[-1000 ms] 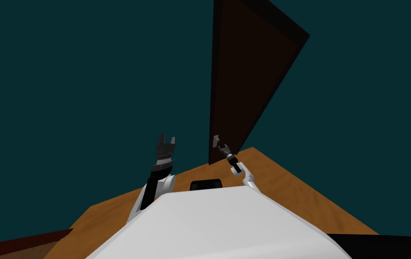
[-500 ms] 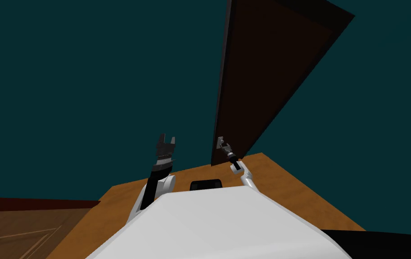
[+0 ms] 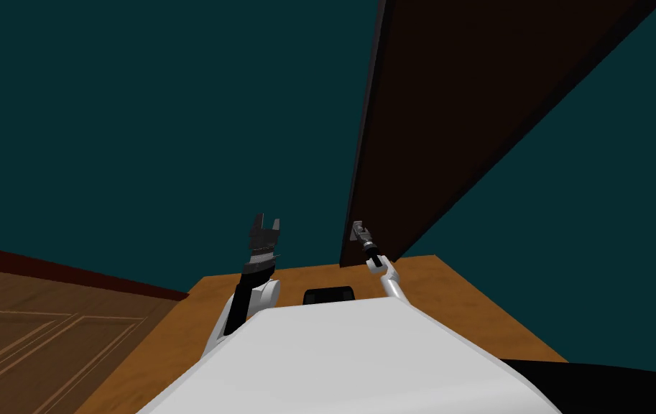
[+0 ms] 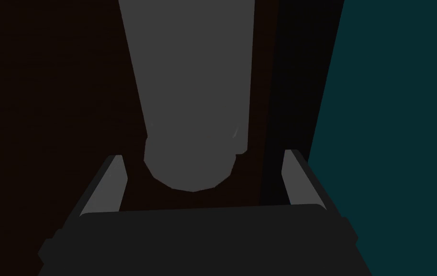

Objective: Pull the door open

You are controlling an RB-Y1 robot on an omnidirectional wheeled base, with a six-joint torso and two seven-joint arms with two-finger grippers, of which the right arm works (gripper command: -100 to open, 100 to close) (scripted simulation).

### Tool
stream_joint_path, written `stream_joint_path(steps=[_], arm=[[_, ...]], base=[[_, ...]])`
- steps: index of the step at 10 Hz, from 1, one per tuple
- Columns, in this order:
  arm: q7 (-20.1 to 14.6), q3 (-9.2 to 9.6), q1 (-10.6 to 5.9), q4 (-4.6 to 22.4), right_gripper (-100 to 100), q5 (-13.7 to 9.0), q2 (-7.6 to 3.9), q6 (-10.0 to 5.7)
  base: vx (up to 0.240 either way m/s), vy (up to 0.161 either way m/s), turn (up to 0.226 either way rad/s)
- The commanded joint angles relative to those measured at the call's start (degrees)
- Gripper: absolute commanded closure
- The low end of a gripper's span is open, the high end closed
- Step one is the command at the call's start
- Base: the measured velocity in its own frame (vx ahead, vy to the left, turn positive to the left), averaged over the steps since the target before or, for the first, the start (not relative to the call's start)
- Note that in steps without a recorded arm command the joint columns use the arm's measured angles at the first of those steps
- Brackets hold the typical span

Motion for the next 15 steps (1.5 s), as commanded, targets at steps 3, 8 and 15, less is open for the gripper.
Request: stream_joint_path(steps=[3, 8, 15], arm=[[2.6, -3.99, -2.02, 2.3, -100, -0.5, 2.02, 0.73], [2.1, -3.38, -1.72, 1.8, 100, -0.4, 1.64, 0.75], [-3.8, -3.17, -0.93, 1.2, 100, -3.1, 1.12, 0.86]], base=[[0.007, -0.074, 0.227], [0.001, -0.002, -0.002], [-0.009, -0.005, 0.03]])
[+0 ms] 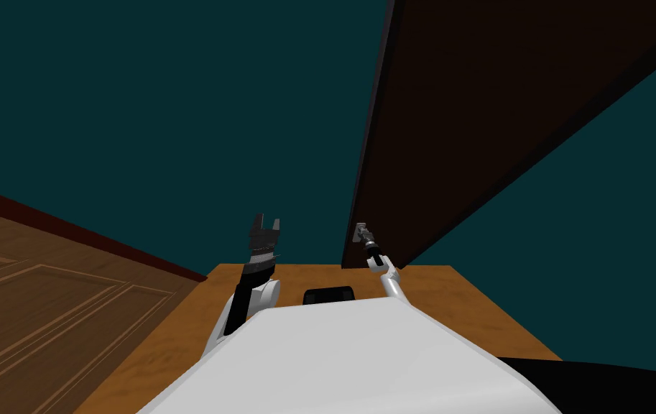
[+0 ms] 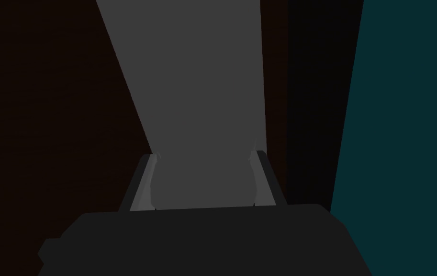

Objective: Pull the door open

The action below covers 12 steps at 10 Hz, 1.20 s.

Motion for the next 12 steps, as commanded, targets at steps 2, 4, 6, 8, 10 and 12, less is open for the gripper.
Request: stream_joint_path(steps=[2, 4, 6, 8, 10, 12], arm=[[-3.7, 0.37, 0.54, -0.3, 100, -1.6, -0.08, 0.01], [-6.9, 0.57, 1.03, -0.7, 100, -3.3, -0.33, 0.06], [-8.8, 0.66, 1.27, -0.9, 100, -4.1, -0.45, 0.08], [-12.2, 0.89, 1.82, -1.3, 100, -6.0, -0.72, 0.13], [-14.7, 1.02, 2.12, -1.6, 100, -7.0, -0.87, 0.16], [-16.8, 1.14, 2.42, -1.8, 100, -8.0, -1.02, 0.19]], base=[[-0.022, -0.006, 0.064], [-0.032, -0.015, 0.062], [-0.024, -0.008, 0.045], [-0.02, -0.006, 0.062], [-0.023, -0.013, 0.046], [-0.029, -0.015, 0.061]])
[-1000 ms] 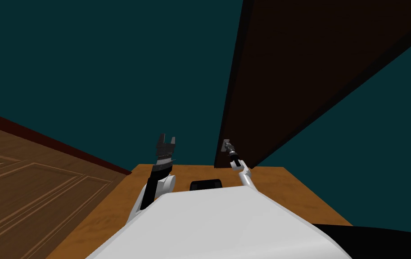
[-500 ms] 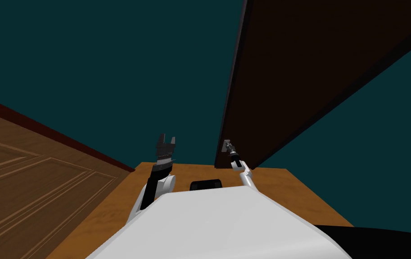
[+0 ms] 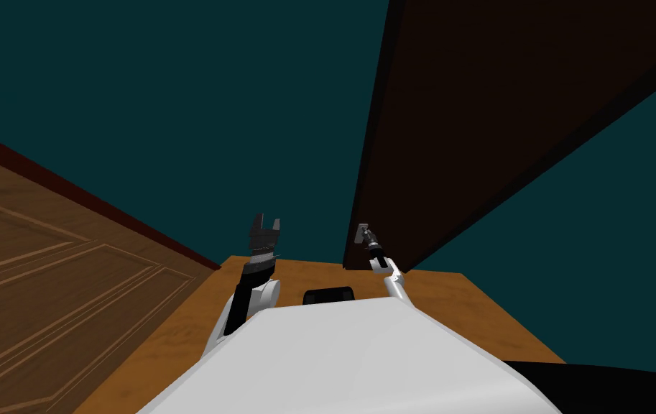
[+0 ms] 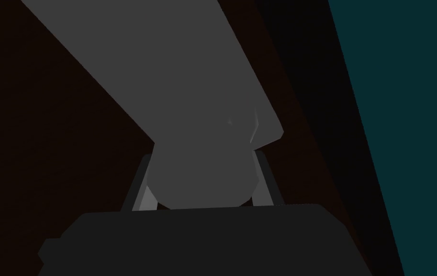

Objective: Pull the door open

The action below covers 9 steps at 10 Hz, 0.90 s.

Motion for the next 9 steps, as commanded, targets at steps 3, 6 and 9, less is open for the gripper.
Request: stream_joint_path(steps=[3, 6, 9], arm=[[-5.1, 1.02, 1.06, -0.8, 100, -2.3, 0.11, 0.31], [-9.6, 1.31, 1.76, -1.3, 100, -4.7, -0.23, 0.37], [-13.9, 1.61, 2.49, -1.9, 100, -7.2, -0.58, 0.45]], base=[[-0.026, -0.013, 0.061], [-0.026, -0.014, 0.057], [-0.029, -0.018, 0.063]])
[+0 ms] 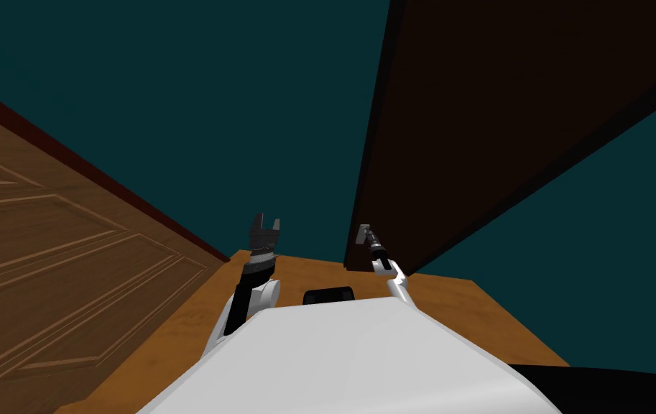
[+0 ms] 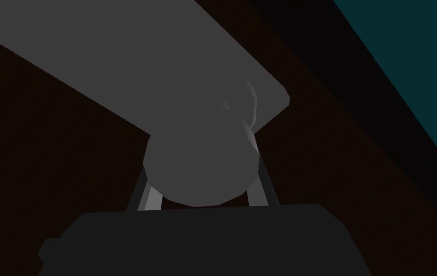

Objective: Pull the door open

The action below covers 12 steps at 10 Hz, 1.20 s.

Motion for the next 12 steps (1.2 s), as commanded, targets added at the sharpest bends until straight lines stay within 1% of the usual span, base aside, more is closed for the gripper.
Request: stream_joint_path(steps=[1, 2, 3, 4, 5, 6, 7, 8, 9, 10, 11, 12], arm=[[-1.8, 1.02, 0.44, -0.2, 100, -0.6, 0.6, 0.12], [-4.0, 1.18, 0.83, -0.5, 100, -1.9, 0.41, 0.15], [-5.5, 1.34, 1.21, -0.8, 100, -3.2, 0.23, 0.19], [-6.5, 1.34, 1.21, -0.8, 100, -3.2, 0.23, 0.19], [-8.5, 1.5, 1.6, -1.1, 100, -4.5, 0.05, 0.23], [-8.8, 1.5, 1.6, -1.1, 100, -4.5, 0.05, 0.23], [-10.9, 1.66, 2.0, -1.4, 100, -5.9, -0.14, 0.27], [-11.2, 1.66, 2.0, -1.4, 100, -5.9, -0.14, 0.27], [-13.1, 1.83, 2.42, -1.8, 100, -7.3, -0.33, 0.31], [-13.6, 1.83, 2.42, -1.8, 100, -7.3, -0.33, 0.31], [-15.7, 2.0, 2.83, -2.1, 100, -8.7, -0.53, 0.35], [-15.9, 2.0, 2.83, -2.1, 100, -8.7, -0.53, 0.35]], base=[[-0.024, -0.014, 0.052], [-0.03, -0.012, 0.071], [-0.051, -0.023, 0.093], [-0.03, -0.026, 0.052], [-0.032, -0.021, 0.074], [-0.031, -0.014, 0.039], [-0.031, -0.022, 0.079], [-0.025, -0.018, 0.034], [-0.025, -0.009, 0.058], [-0.02, -0.014, 0.048], [-0.026, -0.019, 0.076], [-0.022, -0.016, 0.049]])
